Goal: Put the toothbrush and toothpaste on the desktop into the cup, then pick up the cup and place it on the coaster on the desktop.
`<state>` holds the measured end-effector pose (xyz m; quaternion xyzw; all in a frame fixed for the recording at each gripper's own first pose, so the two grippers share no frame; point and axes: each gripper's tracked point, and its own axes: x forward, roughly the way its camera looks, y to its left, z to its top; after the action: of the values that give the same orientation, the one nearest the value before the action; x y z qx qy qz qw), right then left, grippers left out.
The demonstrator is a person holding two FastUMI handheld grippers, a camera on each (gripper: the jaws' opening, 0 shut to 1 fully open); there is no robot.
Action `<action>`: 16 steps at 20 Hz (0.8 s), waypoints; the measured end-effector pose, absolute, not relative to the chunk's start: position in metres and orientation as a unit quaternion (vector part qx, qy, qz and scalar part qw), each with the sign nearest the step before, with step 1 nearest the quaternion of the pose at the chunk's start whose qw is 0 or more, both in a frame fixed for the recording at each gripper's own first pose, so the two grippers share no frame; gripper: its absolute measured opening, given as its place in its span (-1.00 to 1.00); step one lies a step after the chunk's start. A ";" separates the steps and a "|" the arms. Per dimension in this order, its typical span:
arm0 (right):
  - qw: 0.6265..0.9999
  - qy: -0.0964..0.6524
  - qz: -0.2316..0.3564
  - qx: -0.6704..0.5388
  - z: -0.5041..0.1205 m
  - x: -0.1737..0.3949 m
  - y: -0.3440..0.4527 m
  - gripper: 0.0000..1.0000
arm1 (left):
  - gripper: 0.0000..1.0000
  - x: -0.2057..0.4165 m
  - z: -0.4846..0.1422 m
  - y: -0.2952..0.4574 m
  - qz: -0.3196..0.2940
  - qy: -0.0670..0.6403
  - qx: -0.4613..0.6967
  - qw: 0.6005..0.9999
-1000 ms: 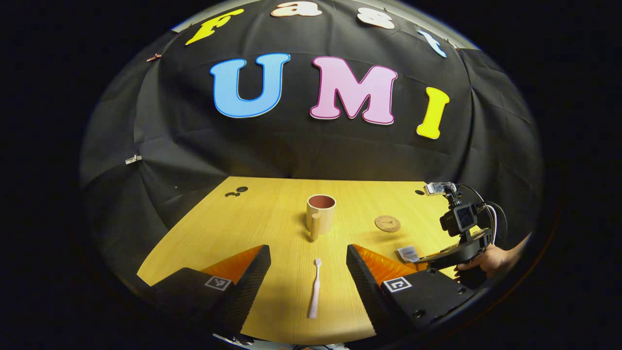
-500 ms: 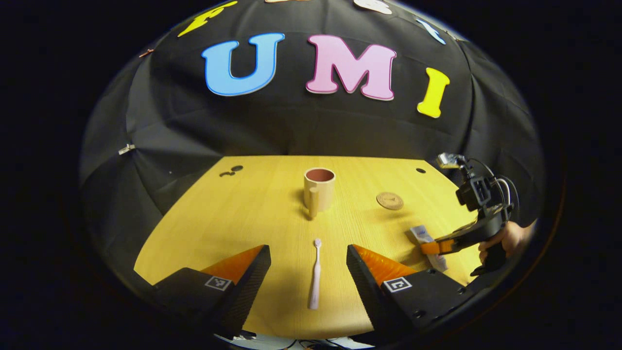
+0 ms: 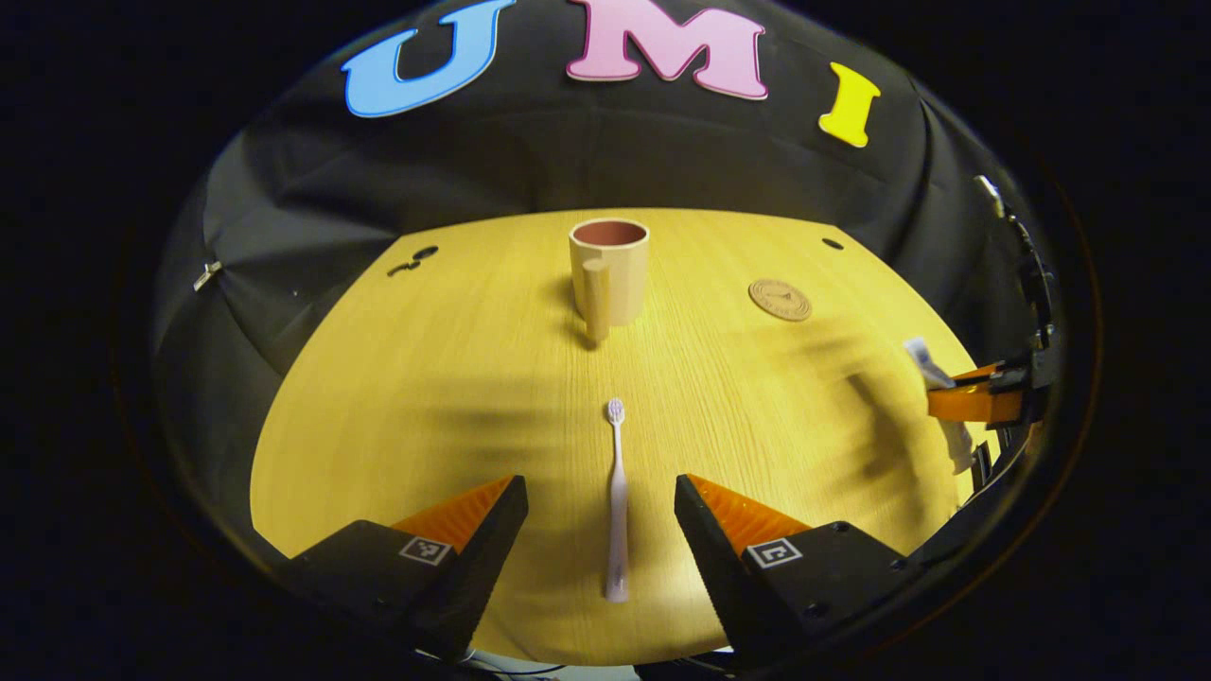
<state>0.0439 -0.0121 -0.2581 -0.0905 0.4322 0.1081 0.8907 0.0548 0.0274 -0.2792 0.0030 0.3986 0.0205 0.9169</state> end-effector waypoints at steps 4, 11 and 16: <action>0.894 0.423 0.126 -0.081 -0.242 0.036 -0.014 -0.50 | 0.93 0.055 -0.301 0.023 0.025 0.446 0.000 0.894; 0.901 0.395 0.163 -0.076 -0.217 0.047 -0.009 -0.50 | 0.55 0.053 -0.324 0.019 0.043 0.491 -0.009 0.870; 0.903 0.378 0.190 -0.072 -0.203 0.062 0.002 -0.50 | 0.25 0.056 -0.325 0.014 0.042 0.509 -0.023 0.860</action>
<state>0.0620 0.0016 -0.2034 -0.0721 0.3779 0.1903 0.9032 0.0555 0.0138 -0.3249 -0.0227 0.5086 0.0418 0.8597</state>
